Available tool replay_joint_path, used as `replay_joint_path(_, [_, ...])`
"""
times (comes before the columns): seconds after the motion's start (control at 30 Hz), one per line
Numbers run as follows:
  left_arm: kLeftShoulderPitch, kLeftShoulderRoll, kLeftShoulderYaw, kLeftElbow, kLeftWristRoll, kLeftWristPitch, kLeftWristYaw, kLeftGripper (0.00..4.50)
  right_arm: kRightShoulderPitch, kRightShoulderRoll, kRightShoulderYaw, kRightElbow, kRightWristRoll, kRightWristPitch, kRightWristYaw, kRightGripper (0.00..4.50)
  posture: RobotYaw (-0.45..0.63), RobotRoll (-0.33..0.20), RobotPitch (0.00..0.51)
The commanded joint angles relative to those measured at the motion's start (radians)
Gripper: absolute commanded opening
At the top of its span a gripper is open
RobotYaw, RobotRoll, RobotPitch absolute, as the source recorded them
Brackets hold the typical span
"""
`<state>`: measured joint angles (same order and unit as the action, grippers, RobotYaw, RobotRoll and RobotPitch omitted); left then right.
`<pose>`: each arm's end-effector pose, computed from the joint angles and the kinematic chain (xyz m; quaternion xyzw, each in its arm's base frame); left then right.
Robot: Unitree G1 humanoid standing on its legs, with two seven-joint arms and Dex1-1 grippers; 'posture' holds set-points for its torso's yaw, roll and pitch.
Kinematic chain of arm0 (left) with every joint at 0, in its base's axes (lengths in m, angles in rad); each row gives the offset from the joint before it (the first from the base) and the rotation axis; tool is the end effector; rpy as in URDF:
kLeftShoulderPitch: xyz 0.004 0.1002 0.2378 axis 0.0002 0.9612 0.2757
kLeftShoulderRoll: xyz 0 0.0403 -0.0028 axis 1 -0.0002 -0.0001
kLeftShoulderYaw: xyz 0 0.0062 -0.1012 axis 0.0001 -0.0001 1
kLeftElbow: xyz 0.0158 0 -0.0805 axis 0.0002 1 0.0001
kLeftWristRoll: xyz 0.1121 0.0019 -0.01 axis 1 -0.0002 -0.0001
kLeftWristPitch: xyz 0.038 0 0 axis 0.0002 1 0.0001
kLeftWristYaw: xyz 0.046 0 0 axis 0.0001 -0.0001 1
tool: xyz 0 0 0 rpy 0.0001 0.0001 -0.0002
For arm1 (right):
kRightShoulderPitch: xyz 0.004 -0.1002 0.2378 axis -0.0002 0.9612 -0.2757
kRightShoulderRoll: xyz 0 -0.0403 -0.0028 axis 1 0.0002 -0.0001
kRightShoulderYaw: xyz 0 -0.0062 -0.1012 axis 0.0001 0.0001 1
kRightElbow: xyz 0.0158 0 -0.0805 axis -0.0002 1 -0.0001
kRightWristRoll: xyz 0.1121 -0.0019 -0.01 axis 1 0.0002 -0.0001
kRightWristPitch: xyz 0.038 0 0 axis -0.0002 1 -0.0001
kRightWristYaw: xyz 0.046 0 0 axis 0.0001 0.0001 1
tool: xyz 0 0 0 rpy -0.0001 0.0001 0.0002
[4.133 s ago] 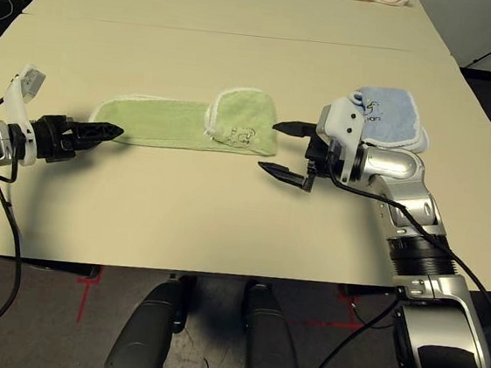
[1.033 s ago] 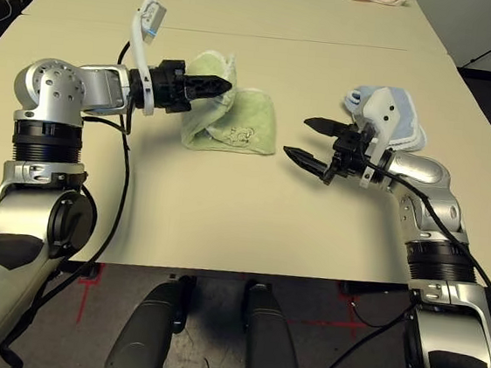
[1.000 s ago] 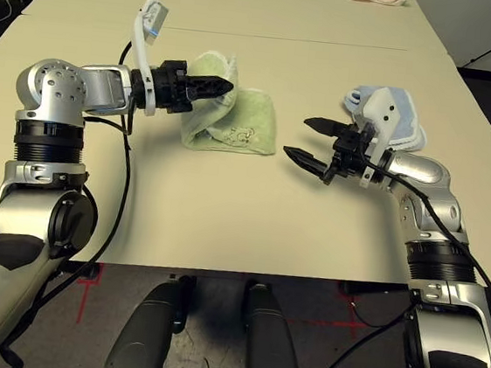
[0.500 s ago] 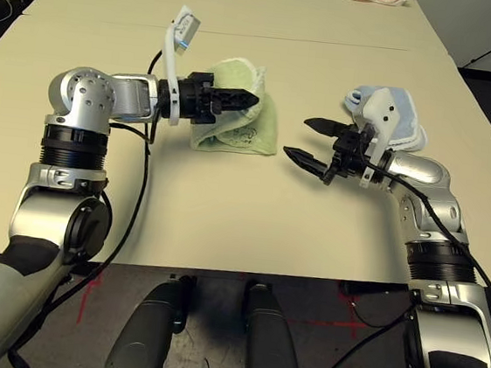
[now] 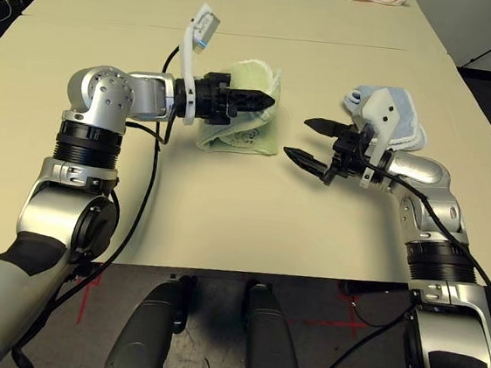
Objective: Fold the towel and set it aside.
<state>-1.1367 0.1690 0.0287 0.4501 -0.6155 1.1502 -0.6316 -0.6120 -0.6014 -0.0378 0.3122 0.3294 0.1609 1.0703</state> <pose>0.3441 0.0922 0.2425 -0.1550 0.2195 -0.5314 0.8033 0.3110 -0.2534 0.1827 -0.1385 -0.0233 0.4633 0.8750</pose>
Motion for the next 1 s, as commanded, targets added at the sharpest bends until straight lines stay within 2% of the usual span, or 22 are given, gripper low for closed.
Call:
replay_joint_path(0.03, [0.023, -0.013, -0.056, 0.047, 0.056, -0.055, -0.029, 0.03, 0.018, -0.001, 0.000, -0.017, -0.007, -0.005, -0.003, 4.50, 0.06, 0.000, 0.177])
replay_joint_path(0.47, [0.029, -0.023, -0.179, 0.225, 0.252, -0.260, -0.080, 0.03, 0.035, -0.013, 0.019, -0.037, -0.027, -0.007, -0.003, 4.50, 0.05, 0.000, 0.175])
replay_joint_path(0.7, [0.025, -0.045, -0.190, 0.257, 0.297, -0.281, -0.118, 0.12, 0.056, -0.038, 0.046, -0.025, -0.079, -0.039, 0.017, 4.50, 0.04, 0.000, 0.174])
replay_joint_path(0.77, [0.021, -0.052, -0.182, 0.256, 0.302, -0.279, -0.117, 0.51, 0.054, -0.037, 0.045, -0.025, -0.081, -0.039, 0.019, 4.50, 0.04, 0.000, 0.173])
replay_joint_path(0.83, [0.017, -0.059, -0.170, 0.252, 0.300, -0.274, -0.117, 1.13, 0.054, -0.036, 0.044, -0.026, -0.083, -0.040, 0.020, 4.50, 0.04, 0.000, 0.174])
replay_joint_path(1.0, [0.003, -0.071, -0.121, 0.212, 0.269, -0.232, -0.106, 3.04, 0.057, -0.036, 0.044, -0.028, -0.086, -0.042, 0.022, 4.50, 0.05, 0.000, 0.175])
